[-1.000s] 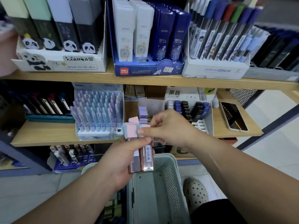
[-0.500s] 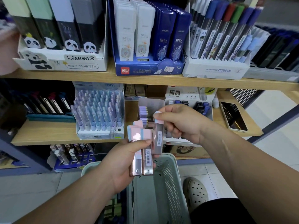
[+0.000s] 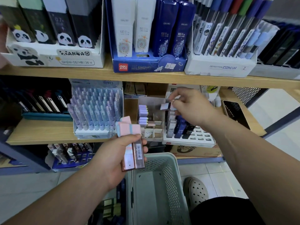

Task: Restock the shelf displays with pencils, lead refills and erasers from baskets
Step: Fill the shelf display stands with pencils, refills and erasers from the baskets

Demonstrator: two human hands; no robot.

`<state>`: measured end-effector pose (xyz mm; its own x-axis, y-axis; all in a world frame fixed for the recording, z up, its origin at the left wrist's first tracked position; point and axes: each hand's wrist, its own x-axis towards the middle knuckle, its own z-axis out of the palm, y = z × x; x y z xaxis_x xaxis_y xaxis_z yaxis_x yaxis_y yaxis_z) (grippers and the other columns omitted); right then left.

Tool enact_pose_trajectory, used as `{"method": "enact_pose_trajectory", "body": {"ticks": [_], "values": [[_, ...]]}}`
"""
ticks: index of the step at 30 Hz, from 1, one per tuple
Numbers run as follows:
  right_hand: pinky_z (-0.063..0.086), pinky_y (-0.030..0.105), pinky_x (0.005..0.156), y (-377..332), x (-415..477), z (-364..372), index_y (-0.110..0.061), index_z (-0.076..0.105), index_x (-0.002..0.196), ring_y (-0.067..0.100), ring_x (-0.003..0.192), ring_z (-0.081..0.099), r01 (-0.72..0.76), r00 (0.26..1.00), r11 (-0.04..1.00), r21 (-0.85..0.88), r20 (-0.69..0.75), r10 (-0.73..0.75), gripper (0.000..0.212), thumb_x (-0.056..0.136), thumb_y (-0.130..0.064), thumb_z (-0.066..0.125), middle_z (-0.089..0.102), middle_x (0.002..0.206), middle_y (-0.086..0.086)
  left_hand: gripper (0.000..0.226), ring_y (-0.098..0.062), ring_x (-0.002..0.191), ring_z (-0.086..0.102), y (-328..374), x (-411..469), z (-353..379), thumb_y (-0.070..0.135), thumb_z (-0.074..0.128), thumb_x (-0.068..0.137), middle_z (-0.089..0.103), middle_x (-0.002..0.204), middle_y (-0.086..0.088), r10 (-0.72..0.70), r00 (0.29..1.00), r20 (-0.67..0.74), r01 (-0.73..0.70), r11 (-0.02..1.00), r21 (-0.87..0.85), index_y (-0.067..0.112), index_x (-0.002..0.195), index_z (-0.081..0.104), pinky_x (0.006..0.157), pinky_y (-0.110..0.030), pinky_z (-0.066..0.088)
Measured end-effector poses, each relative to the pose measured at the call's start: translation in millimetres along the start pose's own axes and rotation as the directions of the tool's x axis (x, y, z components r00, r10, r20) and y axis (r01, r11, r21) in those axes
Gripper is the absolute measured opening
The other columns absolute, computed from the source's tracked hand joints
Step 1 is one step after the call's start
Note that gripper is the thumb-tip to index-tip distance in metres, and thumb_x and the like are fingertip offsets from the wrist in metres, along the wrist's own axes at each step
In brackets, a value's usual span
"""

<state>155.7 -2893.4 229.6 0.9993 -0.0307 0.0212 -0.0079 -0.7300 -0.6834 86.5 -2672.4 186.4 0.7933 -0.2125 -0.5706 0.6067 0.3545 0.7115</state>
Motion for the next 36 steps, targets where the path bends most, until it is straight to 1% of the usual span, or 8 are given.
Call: {"method": "enact_pose_trajectory", "body": {"ticks": [4,8,12,19,23,27,31,36], "values": [[0.047,0.031,0.067,6,9,13,-0.023,0.064,0.117,0.021,0.069,0.056,0.188,0.978,0.887,-0.422,0.002,-0.206,0.022,0.096,-0.027,0.06,0.058,0.065,-0.005,0.023,-0.023,0.073,0.071,0,1,-1,0.01,0.065,0.091,0.076,0.092,-0.014,0.004,1.0,-0.01,-0.004,1.0,-0.002,0.006,0.113,0.067,0.065,-0.037,0.059],[0.038,0.03,0.065,5,20,26,-0.017,0.065,0.1,0.029,0.081,0.061,0.207,0.963,0.773,-0.6,-0.014,-0.269,0.016,0.098,-0.03,0.056,0.057,0.074,0.002,0.024,-0.022,0.073,0.072,1,2,-1,0.01,0.065,0.09,0.076,0.094,-0.014,0.01,1.0,-0.015,-0.01,1.0,-0.017,0.006,0.114,0.068,0.063,-0.037,0.061],[0.046,0.034,0.068,8,27,39,-0.019,0.069,0.101,0.032,0.087,0.063,0.228,0.956,0.741,-0.632,0.0,-0.294,0.016,0.099,-0.029,0.057,0.068,0.088,0.008,0.023,-0.022,0.072,0.072,1,4,-1,0.009,0.065,0.09,0.076,0.093,-0.014,0.015,1.0,-0.018,-0.015,1.0,-0.02,0.006,0.113,0.067,0.063,-0.037,0.06],[0.055,0.036,0.076,10,41,57,-0.028,0.072,0.108,0.029,0.09,0.065,0.3,0.941,0.678,-0.671,0.092,-0.326,0.018,0.098,-0.023,0.059,0.071,0.1,0.006,0.024,-0.022,0.073,0.072,2,7,-6,0.01,0.065,0.09,0.076,0.097,-0.015,0.014,1.0,-0.021,-0.015,0.999,-0.028,0.007,0.114,0.067,0.066,-0.037,0.06],[0.057,0.037,0.08,6,43,54,-0.033,0.073,0.112,0.025,0.092,0.066,0.296,0.953,0.739,-0.605,0.138,-0.27,0.019,0.1,-0.031,0.058,0.073,0.103,0.0,0.03,-0.022,0.072,0.072,3,8,-8,0.01,0.065,0.089,0.076,0.097,-0.016,0.009,1.0,-0.027,-0.01,0.999,-0.044,0.006,0.119,0.065,0.064,-0.037,0.061],[0.055,0.032,0.078,1,39,51,-0.031,0.074,0.099,0.018,0.089,0.066,0.291,0.956,0.801,-0.522,0.175,-0.234,0.008,0.093,-0.033,0.068,0.073,0.095,-0.006,0.027,-0.023,0.073,0.072,5,7,-9,0.01,0.063,0.091,0.076,0.096,-0.016,0.001,1.0,-0.02,-0.002,0.999,-0.054,0.006,0.117,0.066,0.066,-0.038,0.06],[0.055,0.031,0.079,1,37,49,-0.031,0.077,0.096,0.014,0.089,0.064,0.285,0.955,0.818,-0.5,0.221,-0.197,0.007,0.09,-0.031,0.073,0.072,0.097,-0.01,0.023,-0.025,0.075,0.069,7,4,-7,0.009,0.054,0.093,0.074,0.093,-0.016,-0.032,0.999,0.007,0.032,0.995,-0.096,0.006,0.113,0.066,0.076,-0.042,0.057],[0.055,0.032,0.085,3,32,46,-0.032,0.077,0.104,0.013,0.097,0.064,0.278,0.952,0.822,-0.497,0.259,-0.165,0.014,0.092,-0.031,0.07,0.072,0.105,-0.01,0.027,-0.025,0.074,0.068,9,0,-6,0.011,0.047,0.092,0.071,0.091,-0.016,-0.047,0.998,0.05,0.053,0.989,-0.135,0.003,0.112,0.063,0.073,-0.041,0.057]]}}
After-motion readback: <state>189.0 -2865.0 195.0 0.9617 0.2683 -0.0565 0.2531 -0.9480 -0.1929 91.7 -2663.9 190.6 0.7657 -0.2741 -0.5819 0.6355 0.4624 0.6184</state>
